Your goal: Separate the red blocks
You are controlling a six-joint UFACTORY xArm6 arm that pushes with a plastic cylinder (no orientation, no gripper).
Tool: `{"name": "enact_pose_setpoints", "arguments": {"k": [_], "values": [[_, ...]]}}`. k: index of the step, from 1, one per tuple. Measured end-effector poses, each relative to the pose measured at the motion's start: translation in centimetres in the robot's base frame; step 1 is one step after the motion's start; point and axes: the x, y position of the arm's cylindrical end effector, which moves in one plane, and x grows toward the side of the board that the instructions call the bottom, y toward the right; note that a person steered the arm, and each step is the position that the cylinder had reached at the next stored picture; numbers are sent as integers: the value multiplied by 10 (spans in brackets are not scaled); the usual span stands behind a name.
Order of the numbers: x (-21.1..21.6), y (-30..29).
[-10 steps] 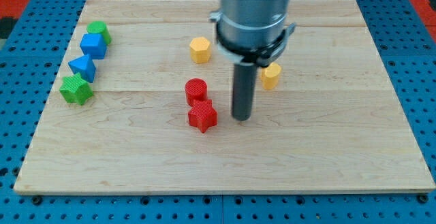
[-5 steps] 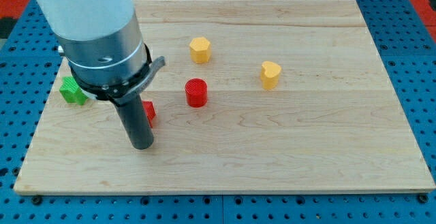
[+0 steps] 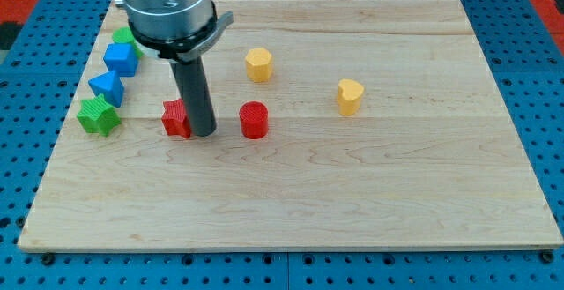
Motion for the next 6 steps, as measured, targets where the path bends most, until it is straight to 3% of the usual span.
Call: {"name": "enact_pose_setpoints", "arguments": {"k": [6], "values": [[-53,104]]}}
